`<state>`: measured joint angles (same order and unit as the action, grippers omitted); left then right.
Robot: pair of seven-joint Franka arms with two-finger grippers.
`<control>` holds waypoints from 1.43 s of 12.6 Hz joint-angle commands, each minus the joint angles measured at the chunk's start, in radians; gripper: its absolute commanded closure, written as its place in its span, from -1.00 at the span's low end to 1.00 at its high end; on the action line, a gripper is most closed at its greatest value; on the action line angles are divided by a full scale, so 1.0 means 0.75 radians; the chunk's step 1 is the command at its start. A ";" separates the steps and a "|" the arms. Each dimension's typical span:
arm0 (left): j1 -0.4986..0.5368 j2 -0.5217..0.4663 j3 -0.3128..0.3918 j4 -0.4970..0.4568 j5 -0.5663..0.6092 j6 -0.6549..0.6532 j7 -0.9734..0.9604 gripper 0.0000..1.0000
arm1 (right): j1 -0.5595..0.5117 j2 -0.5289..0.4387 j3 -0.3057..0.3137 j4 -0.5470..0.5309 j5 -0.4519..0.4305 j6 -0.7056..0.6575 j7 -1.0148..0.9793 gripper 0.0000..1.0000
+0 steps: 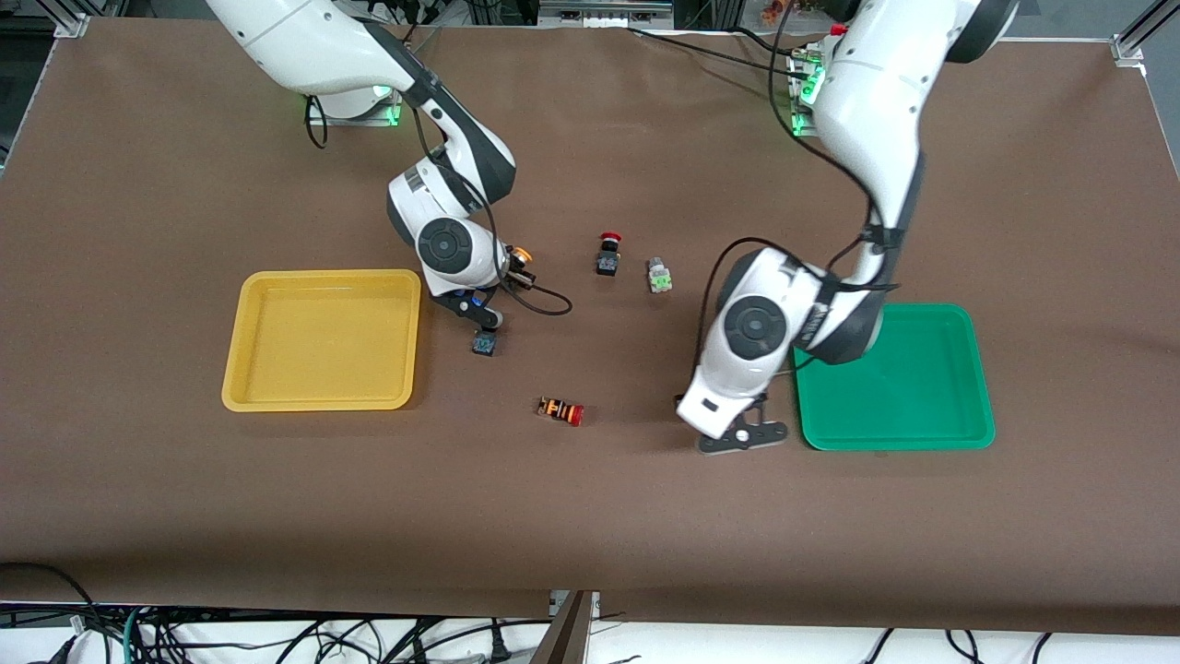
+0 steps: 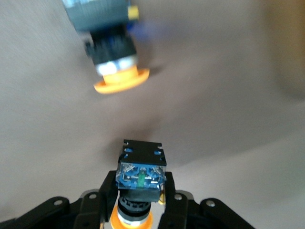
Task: Place green and yellow buttons in trays
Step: 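Open both grippers over the trays, dropping blue in yellow and green in green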
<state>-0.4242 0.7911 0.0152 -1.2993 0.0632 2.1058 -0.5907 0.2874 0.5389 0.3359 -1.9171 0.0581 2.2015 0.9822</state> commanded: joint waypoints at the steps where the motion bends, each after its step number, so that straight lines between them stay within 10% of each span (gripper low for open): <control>1: 0.154 -0.081 -0.014 -0.031 0.028 -0.160 0.411 1.00 | -0.070 -0.150 -0.106 -0.001 -0.002 -0.216 -0.271 1.00; 10: 0.439 -0.073 -0.020 -0.257 0.022 -0.284 1.029 1.00 | -0.105 -0.050 -0.695 -0.025 0.000 -0.150 -1.417 1.00; 11: 0.445 -0.073 -0.024 -0.264 0.014 -0.286 1.029 0.80 | -0.107 -0.027 -0.718 -0.027 0.002 -0.119 -1.463 1.00; 13: 0.433 -0.077 -0.026 -0.258 0.010 -0.292 1.011 -0.99 | -0.117 -0.005 -0.728 -0.029 0.002 -0.084 -1.500 1.00; 14: 0.431 -0.087 -0.028 -0.256 0.006 -0.306 1.004 -1.00 | -0.123 -0.003 -0.730 -0.025 0.004 -0.084 -1.530 1.00; 15: 0.429 -0.099 -0.039 -0.241 0.006 -0.345 0.972 -1.00 | -0.123 -0.007 -0.730 -0.017 0.006 -0.094 -1.528 -0.32; 16: 0.427 -0.126 -0.065 -0.227 0.006 -0.365 0.913 -1.00 | -0.123 -0.017 -0.724 -0.009 0.012 -0.101 -1.510 -0.99; 18: 0.418 -0.185 -0.185 -0.223 0.006 -0.400 0.758 -1.00 | -0.119 -0.027 -0.708 0.036 0.019 -0.133 -1.516 -1.00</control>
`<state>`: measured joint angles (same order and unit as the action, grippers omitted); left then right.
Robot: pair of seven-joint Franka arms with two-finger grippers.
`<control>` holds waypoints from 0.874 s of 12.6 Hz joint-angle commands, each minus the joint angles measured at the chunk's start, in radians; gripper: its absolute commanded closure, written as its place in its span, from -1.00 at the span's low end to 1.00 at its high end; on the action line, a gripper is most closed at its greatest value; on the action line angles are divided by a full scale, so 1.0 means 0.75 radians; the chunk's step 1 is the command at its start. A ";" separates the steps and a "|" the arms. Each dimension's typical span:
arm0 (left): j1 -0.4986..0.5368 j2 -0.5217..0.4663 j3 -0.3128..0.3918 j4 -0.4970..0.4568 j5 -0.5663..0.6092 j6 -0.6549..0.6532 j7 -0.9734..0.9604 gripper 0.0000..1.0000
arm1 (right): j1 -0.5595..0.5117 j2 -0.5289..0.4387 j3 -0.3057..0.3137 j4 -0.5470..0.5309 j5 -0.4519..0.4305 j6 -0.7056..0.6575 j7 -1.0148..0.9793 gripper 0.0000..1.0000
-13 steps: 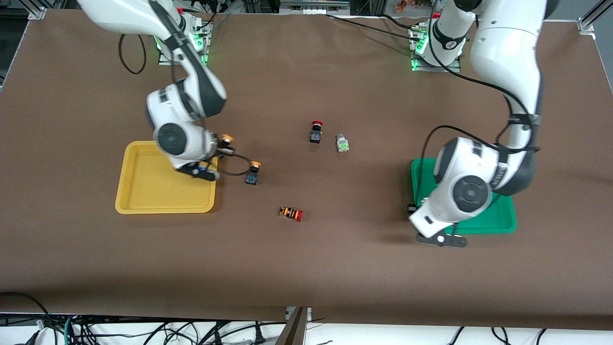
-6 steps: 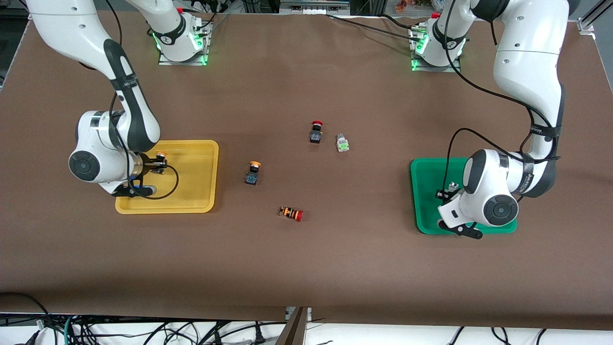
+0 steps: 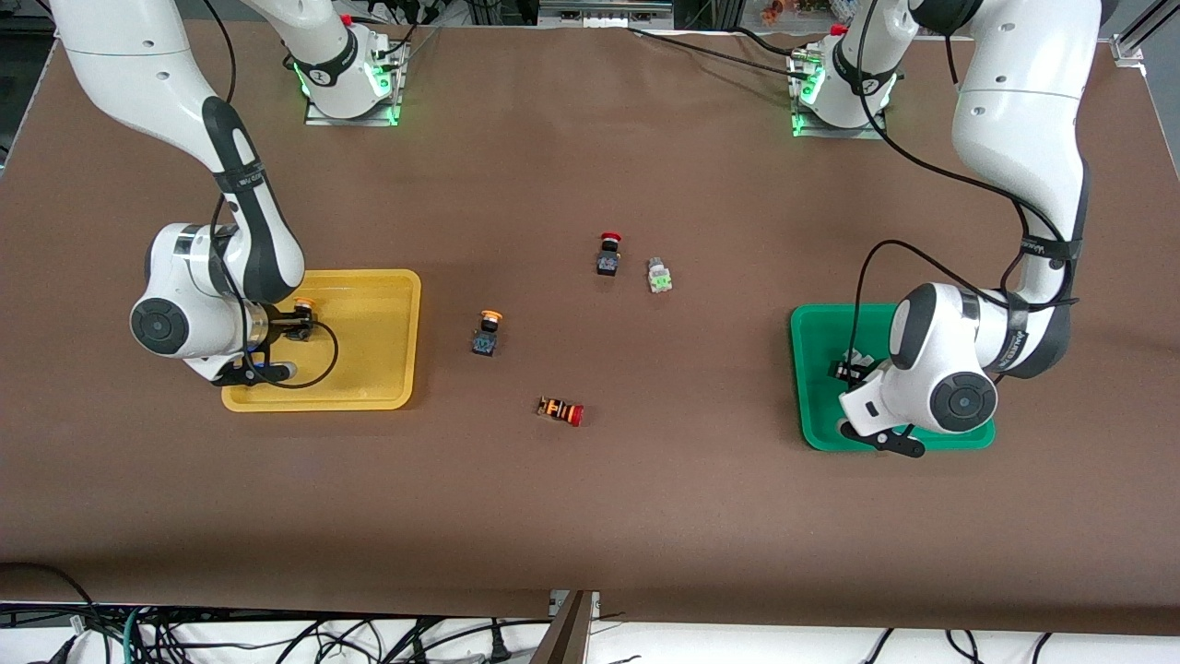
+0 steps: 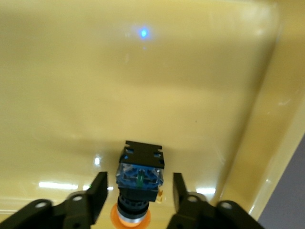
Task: Place green and yellow buttons in trays
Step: 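Open both grippers over the trays, dropping blue in yellow and green in green, then grasp the second blue and green buttons with the right and left grippers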
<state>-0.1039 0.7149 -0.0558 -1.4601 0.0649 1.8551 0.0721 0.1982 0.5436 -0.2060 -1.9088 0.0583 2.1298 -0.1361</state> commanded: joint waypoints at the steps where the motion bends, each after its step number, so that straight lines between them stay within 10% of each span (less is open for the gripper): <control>1: -0.009 -0.086 -0.166 -0.009 0.001 -0.084 -0.254 -1.00 | 0.000 -0.037 0.062 0.056 0.020 -0.080 -0.017 -1.00; 6: -0.027 -0.039 -0.404 -0.078 -0.115 -0.032 -0.767 -1.00 | 0.018 -0.015 0.327 0.142 0.016 -0.061 0.522 -1.00; 11: -0.078 -0.076 -0.531 -0.452 -0.146 0.422 -0.902 -1.00 | 0.110 0.054 0.471 0.142 0.002 0.172 0.964 -1.00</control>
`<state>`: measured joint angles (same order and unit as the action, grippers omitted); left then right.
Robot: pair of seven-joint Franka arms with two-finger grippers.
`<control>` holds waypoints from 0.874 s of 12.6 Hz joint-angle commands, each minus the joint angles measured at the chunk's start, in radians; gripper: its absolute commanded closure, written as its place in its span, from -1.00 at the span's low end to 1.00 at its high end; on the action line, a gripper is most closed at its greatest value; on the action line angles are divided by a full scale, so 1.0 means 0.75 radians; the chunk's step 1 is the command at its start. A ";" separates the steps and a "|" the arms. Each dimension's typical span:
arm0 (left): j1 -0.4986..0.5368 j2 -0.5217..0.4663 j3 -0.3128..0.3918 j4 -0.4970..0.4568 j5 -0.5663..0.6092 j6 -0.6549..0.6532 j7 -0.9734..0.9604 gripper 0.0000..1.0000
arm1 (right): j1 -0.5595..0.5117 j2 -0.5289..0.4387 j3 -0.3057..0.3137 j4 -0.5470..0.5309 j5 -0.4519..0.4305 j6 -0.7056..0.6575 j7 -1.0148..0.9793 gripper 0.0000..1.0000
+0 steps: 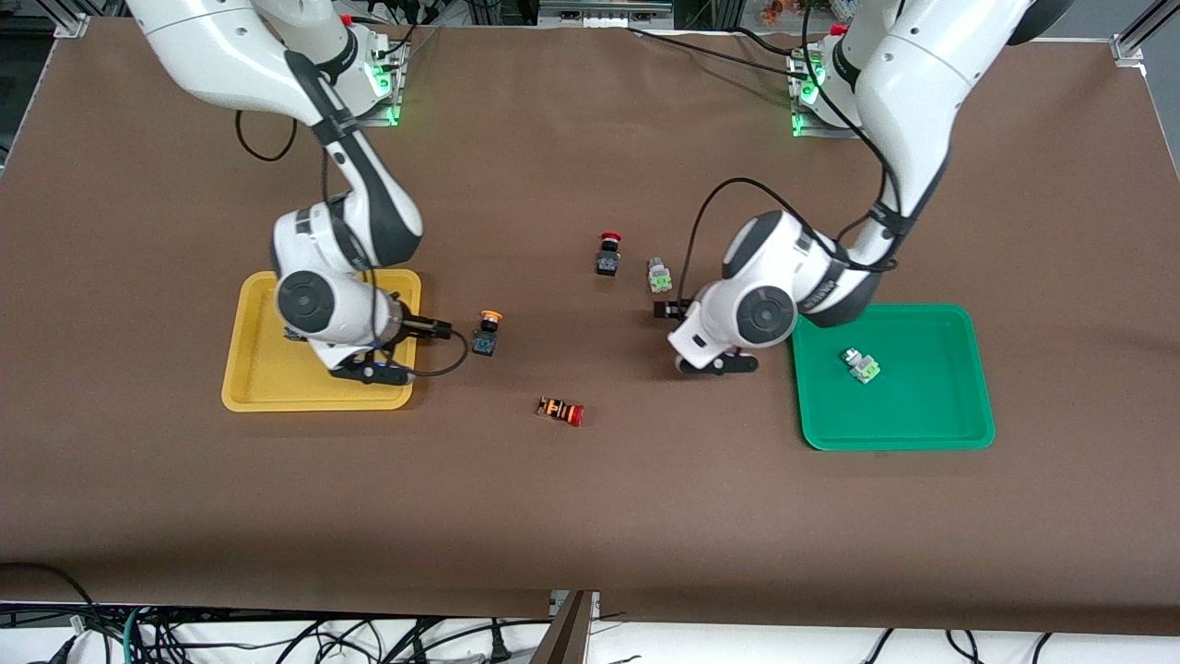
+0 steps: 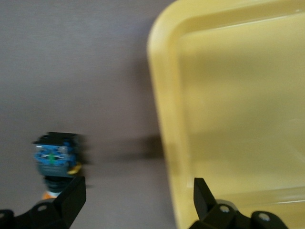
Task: Place green and yellow buttons in trays
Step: 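Grasp the second blue and green buttons with the right and left grippers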
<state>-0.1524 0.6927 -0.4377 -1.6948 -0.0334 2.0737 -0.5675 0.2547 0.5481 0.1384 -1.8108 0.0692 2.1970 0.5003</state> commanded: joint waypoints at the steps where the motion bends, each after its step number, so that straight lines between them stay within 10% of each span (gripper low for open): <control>1: -0.044 -0.050 -0.022 -0.190 -0.015 0.198 -0.082 -1.00 | 0.073 0.067 0.012 0.023 -0.015 0.118 0.167 -1.00; 5: -0.106 -0.050 -0.022 -0.272 -0.005 0.288 -0.157 -1.00 | 0.125 0.140 0.014 0.095 -0.017 0.139 0.257 -1.00; 6: -0.106 -0.050 -0.022 -0.272 0.000 0.289 -0.162 -0.65 | 0.135 0.151 0.014 0.093 -0.019 0.163 0.257 -1.00; 8: -0.114 -0.050 -0.020 -0.270 0.002 0.283 -0.178 0.66 | 0.143 0.169 0.014 0.093 -0.043 0.200 0.257 -1.00; 9: -0.118 -0.050 -0.020 -0.266 0.002 0.280 -0.182 0.89 | 0.147 0.179 0.014 0.093 -0.053 0.210 0.259 -0.99; 10: -0.116 -0.058 -0.018 -0.264 0.002 0.272 -0.182 1.00 | 0.153 0.181 0.014 0.093 -0.053 0.228 0.257 -0.46; 11: -0.108 -0.081 -0.016 -0.262 0.002 0.248 -0.182 1.00 | 0.153 0.183 0.014 0.093 -0.053 0.229 0.257 0.80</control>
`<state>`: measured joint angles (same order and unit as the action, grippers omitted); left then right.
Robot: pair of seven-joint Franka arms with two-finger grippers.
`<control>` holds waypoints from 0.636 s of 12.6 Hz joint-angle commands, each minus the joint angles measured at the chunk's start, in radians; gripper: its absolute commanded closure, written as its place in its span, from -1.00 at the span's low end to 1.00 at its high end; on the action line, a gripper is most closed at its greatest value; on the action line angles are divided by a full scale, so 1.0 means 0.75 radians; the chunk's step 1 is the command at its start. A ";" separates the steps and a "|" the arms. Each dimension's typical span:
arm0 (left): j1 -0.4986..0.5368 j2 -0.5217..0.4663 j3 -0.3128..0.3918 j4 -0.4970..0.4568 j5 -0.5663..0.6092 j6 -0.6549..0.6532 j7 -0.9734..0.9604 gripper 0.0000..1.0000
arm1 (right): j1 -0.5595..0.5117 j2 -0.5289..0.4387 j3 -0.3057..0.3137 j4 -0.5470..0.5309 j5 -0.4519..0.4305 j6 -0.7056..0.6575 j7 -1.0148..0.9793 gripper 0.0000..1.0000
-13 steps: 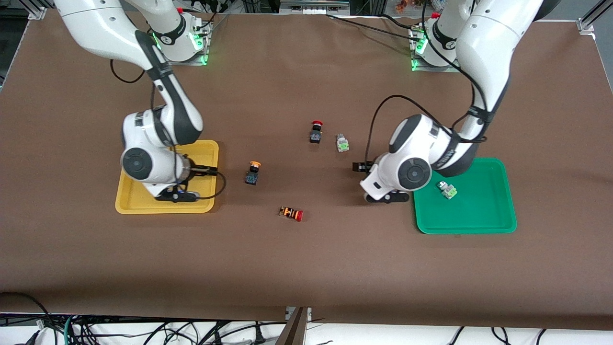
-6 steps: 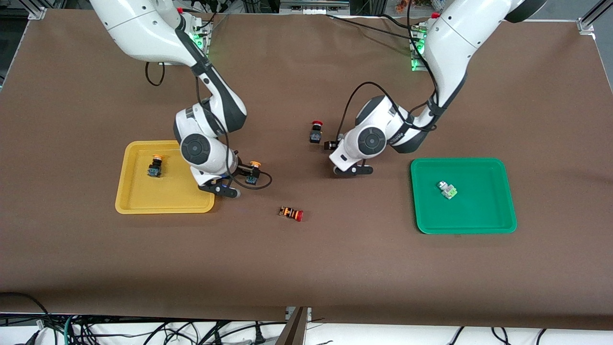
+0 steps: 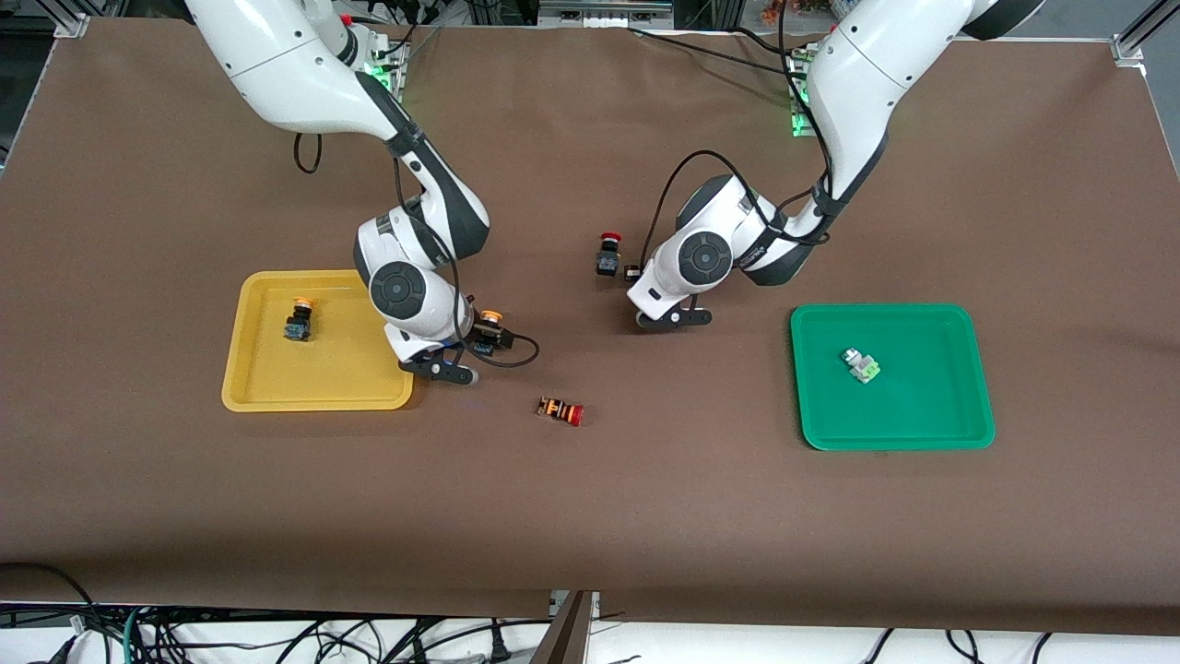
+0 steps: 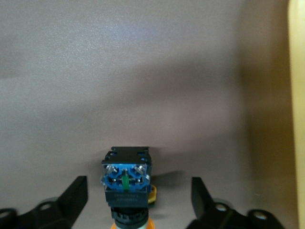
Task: Place green and yellow buttons in trays
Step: 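Grasp the second blue and green buttons with the right and left grippers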
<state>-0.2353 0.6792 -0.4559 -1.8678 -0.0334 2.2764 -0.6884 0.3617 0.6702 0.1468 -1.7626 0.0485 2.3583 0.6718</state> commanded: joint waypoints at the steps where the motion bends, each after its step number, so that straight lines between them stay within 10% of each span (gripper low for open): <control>1: 0.011 -0.093 0.013 -0.025 0.002 -0.067 -0.019 1.00 | 0.009 0.021 0.003 0.029 -0.022 0.014 0.029 1.00; 8: 0.305 -0.186 0.031 0.208 0.270 -0.501 0.344 1.00 | -0.079 -0.102 -0.010 0.153 -0.024 -0.399 -0.169 1.00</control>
<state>-0.0718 0.5391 -0.4306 -1.7529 0.1420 1.9571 -0.5693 0.3485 0.6475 0.1384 -1.6732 0.0382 2.1898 0.6361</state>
